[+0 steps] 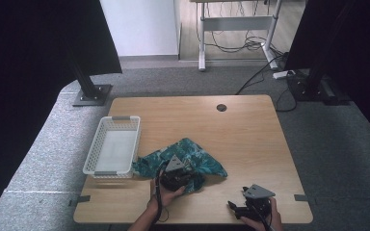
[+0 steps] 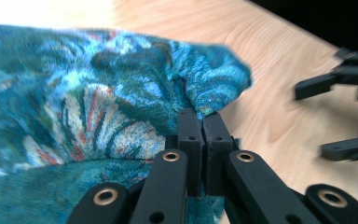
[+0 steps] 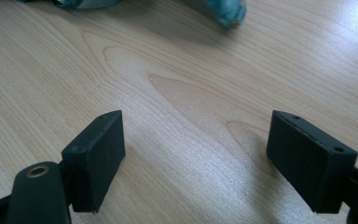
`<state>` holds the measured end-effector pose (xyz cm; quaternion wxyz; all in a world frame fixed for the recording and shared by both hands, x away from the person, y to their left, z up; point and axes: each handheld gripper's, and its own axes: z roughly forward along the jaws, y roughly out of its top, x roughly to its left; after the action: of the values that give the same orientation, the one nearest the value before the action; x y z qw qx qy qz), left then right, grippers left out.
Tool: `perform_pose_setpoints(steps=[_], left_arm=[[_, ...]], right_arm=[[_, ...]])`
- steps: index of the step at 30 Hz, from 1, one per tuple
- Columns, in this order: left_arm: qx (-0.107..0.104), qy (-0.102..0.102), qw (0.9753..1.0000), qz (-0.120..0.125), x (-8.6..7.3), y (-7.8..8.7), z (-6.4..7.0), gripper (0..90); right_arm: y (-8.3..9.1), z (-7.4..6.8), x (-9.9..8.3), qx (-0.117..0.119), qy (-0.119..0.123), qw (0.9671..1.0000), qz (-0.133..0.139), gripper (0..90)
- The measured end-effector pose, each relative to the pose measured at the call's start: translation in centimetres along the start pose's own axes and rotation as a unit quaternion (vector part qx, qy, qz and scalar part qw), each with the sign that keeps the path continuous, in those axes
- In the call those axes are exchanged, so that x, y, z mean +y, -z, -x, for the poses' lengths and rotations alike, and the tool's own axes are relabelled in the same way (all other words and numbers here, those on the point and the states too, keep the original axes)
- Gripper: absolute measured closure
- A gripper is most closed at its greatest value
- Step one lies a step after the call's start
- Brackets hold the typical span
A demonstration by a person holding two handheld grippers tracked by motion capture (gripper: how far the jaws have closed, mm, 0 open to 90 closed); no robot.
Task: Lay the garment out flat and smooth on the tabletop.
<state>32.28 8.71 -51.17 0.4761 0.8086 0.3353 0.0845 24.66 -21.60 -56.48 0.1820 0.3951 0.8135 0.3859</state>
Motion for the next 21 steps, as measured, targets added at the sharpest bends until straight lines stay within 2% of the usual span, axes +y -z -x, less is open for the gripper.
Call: perform_pose_setpoints(steps=[4,8,14,17,21], left_arm=[[-0.008,0.003,0.9998,0.015,0.5,1.3,0.0,87.0],[-0.015,0.012,0.9993,0.031,0.8,2.5,-0.2,87.0],[-0.015,0.013,0.9987,0.048,1.3,4.0,-0.5,87.0],[-0.016,0.016,0.9980,0.059,1.6,5.0,-0.6,87.0],[-0.013,0.017,0.9972,0.071,1.8,6.1,-0.9,87.0]], right_arm=[[-0.2,-0.2,0.3,-0.004,-0.006,1.0000,-0.004,19.3],[-0.9,-0.7,1.2,0.017,-0.017,0.9997,-0.007,19.3],[-2.2,-0.8,2.6,0.016,-0.038,0.9991,-0.007,19.6],[-2.9,-0.6,3.3,0.025,-0.054,0.9982,-0.002,20.2],[-3.7,-0.7,3.9,0.039,-0.063,0.9973,0.003,21.1]])
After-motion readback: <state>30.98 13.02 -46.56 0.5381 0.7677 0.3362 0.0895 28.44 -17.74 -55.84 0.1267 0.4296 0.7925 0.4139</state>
